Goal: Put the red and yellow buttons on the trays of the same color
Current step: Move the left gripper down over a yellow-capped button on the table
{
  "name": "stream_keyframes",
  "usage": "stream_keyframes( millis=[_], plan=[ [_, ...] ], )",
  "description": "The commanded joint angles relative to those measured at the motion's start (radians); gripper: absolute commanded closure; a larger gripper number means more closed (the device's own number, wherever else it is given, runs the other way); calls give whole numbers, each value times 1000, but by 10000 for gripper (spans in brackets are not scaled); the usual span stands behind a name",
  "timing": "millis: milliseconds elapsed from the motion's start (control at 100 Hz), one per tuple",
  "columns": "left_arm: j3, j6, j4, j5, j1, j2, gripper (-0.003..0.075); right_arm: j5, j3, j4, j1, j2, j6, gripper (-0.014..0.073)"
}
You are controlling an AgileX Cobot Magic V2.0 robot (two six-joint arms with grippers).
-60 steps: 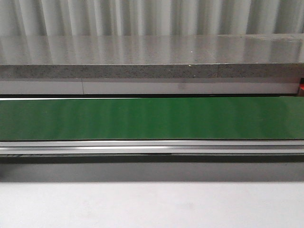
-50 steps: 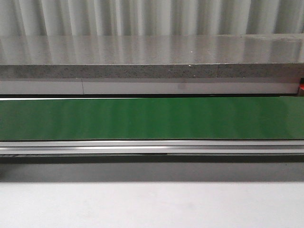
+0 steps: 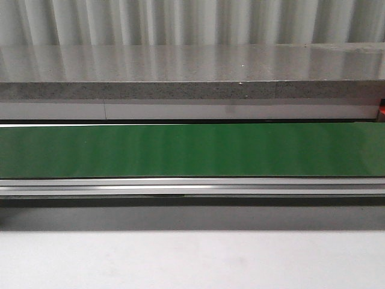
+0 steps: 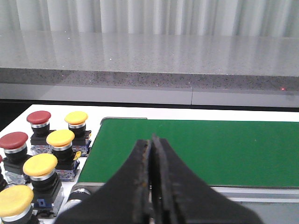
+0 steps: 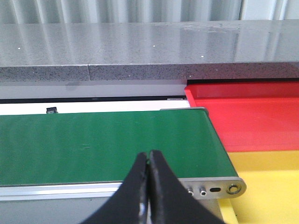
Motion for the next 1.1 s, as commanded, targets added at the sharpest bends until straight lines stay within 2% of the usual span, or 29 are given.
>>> stream_keyframes(
  millis=[0,230,440,540,680,890,1090],
  plan=[
    [46,-2,-9,-80,0,-29,740,-75,1,-12,-5,-15,1,660],
    [-23,-2,-9,-50,0,-29,740,-75,1,-12,-5,-15,1,660],
    [-211,-2,-9,199,0,5,740,-75,1,-12,-5,-15,1,660],
    [-323,-2,-11,388,0,66,740,-75,1,-12,-5,-15,1,660],
    [-454,-2,-16,546,0,178,740,-75,1,-12,-5,-15,1,660],
    [-586,-2,-12,553,0,351,740,-75,1,-12,-5,-15,1,660],
    [-703,-68,71,572,2,511,716,-75,1,-12,-5,-15,1,660]
  ],
)
